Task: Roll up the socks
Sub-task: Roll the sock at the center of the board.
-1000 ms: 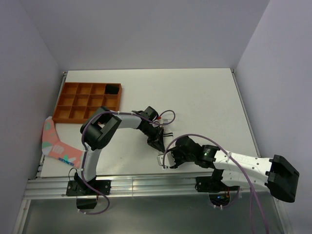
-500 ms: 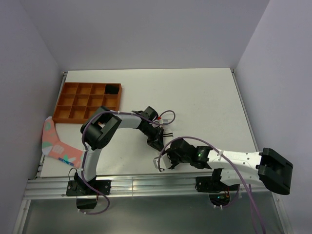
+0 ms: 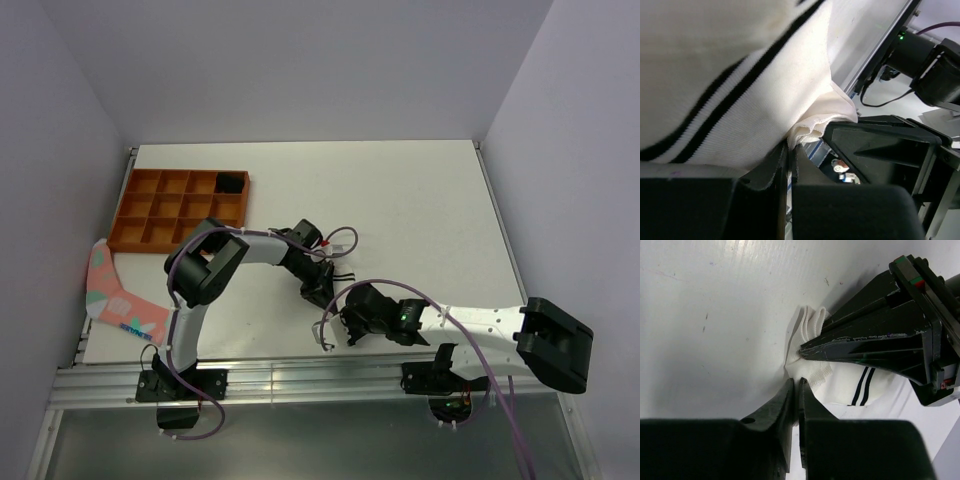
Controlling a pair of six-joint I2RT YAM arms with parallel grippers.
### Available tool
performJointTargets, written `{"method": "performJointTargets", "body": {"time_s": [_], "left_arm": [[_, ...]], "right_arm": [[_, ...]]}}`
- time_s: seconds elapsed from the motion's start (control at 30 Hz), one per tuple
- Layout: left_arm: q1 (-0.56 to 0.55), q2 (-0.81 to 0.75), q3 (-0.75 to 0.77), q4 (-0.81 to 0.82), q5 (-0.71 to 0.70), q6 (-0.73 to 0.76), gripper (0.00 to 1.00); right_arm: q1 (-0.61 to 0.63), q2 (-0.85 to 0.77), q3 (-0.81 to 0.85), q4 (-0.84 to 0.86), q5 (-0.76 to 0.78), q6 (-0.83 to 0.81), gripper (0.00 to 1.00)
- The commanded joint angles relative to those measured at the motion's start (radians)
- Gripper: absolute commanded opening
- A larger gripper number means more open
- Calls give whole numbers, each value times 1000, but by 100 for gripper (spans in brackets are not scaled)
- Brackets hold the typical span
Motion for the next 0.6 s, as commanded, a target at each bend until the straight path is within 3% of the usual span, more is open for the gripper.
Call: {"method": "performJointTargets", "body": {"time_s": [0.0,0.33,0.43,0.47,0.57], "left_arm": [[16,4,-71,58,-104,-20,2],[19,-28,-136,193,-99,-129,1],[20,-24,-131,182,-99,-123,0],[19,-24,-127,172,-101,-120,0],[20,-30,-130,170,-99,-117,0]], "right_arm": [[3,-32,10,-28,-25,58,5],[-40,-89,13,-117,-101,127,2],[-39,-97,0,-95,-87,129,16],[-40,-94,2,-89,-81,132,29],[-39,-77,14,-89,-74,127,43]]}}
